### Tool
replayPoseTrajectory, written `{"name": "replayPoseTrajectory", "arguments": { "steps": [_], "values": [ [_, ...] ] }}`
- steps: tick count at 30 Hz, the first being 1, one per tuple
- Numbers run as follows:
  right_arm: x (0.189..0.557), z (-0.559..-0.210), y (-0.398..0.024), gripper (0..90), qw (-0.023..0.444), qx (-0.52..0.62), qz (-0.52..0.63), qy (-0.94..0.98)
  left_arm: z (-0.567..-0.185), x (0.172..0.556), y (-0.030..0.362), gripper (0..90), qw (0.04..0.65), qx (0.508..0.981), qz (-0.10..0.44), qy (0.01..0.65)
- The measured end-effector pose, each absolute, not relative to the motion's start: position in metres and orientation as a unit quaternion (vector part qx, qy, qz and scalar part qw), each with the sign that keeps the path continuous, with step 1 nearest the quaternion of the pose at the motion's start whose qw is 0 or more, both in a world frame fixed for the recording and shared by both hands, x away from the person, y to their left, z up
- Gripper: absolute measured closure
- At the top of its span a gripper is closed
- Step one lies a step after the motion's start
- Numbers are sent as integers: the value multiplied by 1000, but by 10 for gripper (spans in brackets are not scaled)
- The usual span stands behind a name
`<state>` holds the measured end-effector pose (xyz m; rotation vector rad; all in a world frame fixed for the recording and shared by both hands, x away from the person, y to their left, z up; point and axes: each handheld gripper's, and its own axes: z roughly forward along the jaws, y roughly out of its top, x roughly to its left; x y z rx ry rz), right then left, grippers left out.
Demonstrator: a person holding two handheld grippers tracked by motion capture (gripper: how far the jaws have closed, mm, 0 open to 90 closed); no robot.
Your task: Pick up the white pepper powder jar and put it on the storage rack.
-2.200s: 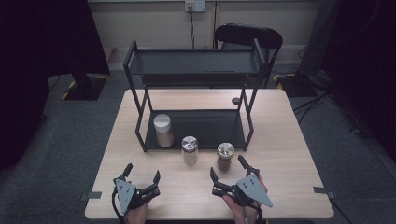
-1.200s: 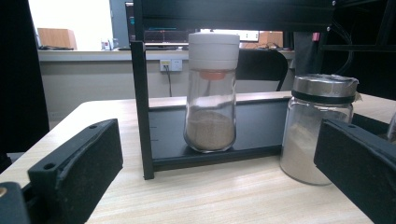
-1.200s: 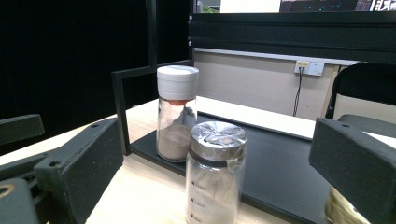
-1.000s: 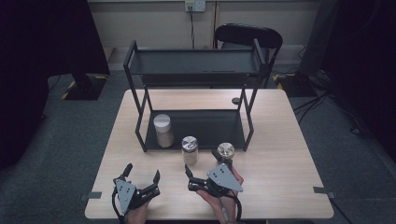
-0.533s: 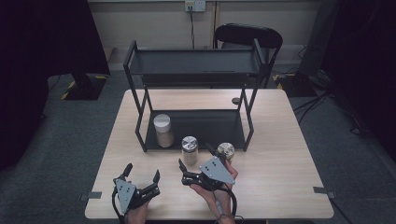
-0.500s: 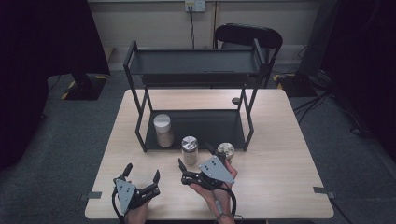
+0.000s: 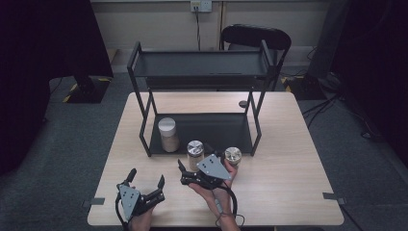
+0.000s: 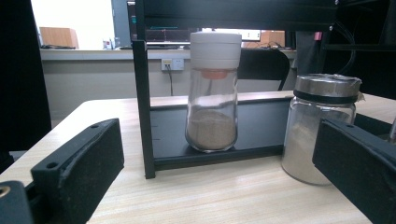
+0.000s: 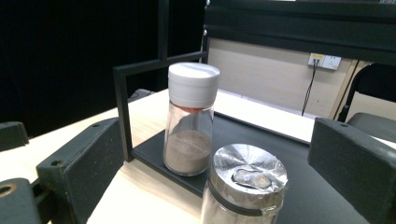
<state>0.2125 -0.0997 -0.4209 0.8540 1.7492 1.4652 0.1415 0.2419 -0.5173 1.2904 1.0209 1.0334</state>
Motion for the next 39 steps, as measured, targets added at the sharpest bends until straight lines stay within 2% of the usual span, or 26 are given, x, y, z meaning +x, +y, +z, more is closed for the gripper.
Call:
{"name": "replayPoseTrajectory", "arguments": {
  "steps": [29,39],
  "values": [
    [242,-429,-84,62,321,361,537,692,-518,141,243,13,566,549,440,431],
    [246,-427,-77,69,336,355,531,692,-518,141,243,13,566,549,440,431]
  ]
}}
